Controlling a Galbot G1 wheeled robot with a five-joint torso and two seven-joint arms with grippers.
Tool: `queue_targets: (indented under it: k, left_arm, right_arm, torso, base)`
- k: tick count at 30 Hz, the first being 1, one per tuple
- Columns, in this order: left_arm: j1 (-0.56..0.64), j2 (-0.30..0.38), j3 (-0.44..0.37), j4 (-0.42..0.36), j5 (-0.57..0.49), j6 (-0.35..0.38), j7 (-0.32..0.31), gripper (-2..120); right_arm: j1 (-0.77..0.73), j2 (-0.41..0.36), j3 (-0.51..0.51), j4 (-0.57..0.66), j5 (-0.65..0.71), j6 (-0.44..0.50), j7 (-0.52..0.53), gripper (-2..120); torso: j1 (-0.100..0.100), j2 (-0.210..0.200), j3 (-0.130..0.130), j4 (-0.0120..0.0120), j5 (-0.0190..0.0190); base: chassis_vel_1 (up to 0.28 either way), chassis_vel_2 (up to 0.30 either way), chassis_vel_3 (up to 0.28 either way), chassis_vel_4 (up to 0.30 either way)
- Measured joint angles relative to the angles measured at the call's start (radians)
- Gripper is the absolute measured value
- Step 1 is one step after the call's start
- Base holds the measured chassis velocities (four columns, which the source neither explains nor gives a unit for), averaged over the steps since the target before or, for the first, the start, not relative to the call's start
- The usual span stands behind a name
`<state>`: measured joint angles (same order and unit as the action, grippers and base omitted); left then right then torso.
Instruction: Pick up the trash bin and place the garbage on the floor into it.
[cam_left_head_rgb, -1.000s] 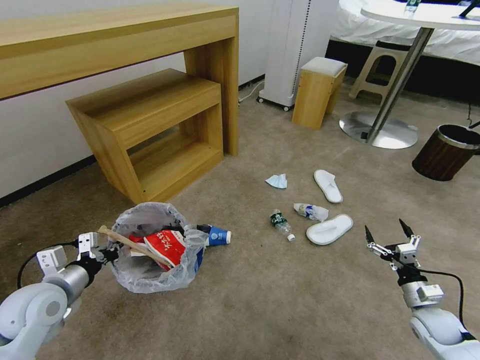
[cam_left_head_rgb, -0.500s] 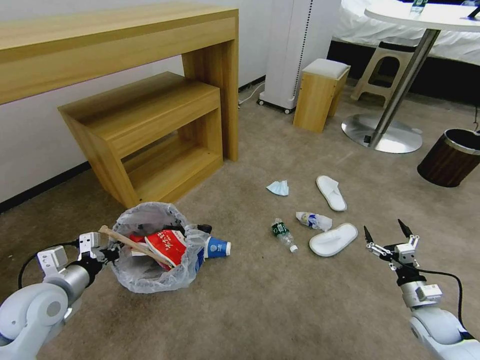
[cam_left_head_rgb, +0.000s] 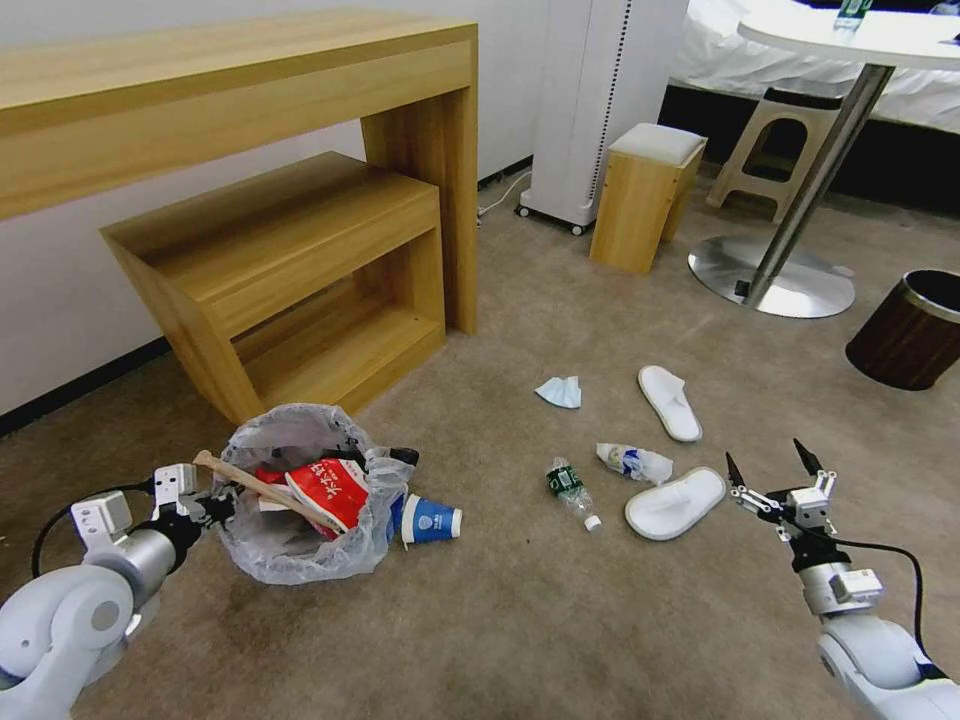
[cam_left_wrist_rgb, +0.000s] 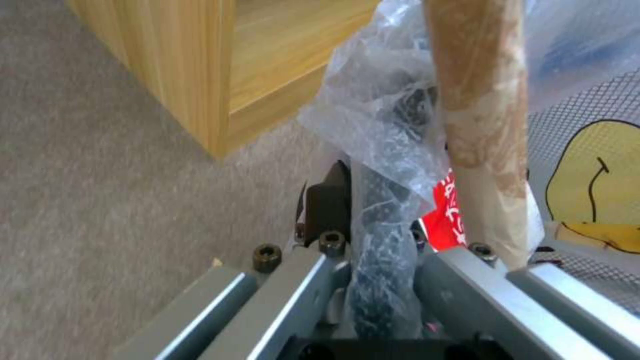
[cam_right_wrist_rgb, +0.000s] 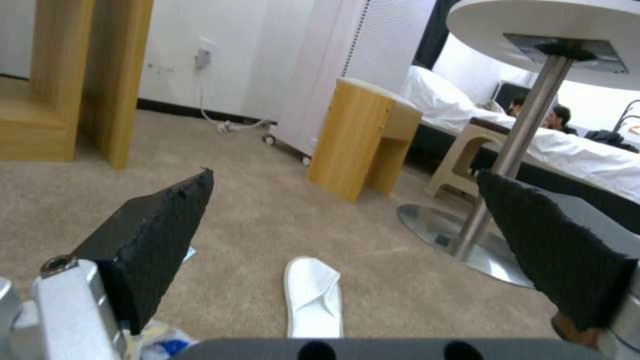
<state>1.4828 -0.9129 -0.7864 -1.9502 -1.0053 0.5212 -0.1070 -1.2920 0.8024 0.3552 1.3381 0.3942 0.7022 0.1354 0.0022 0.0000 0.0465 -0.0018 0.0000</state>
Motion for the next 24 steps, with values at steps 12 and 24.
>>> queue_targets:
  k: [12,24]
  left_arm:
    - [-0.004,-0.001,0.005,0.003,0.001,-0.002,0.0,0]
    - [-0.004,0.003,0.006,0.003,0.0,-0.002,-0.001,0]
  right_arm:
    - [0.025,0.013,-0.019,-0.027,-0.008,0.031,-0.011,100]
    - [0.019,0.012,-0.018,-0.026,-0.007,0.035,-0.015,100]
  torso:
    - [0.0,0.0,0.0,0.0002,0.0]
    - [0.0,0.0,0.0,0.0001,0.0]
  base:
    - [-0.064,0.084,0.067,-0.074]
    - [0.0,0.0,0.0,0.0]
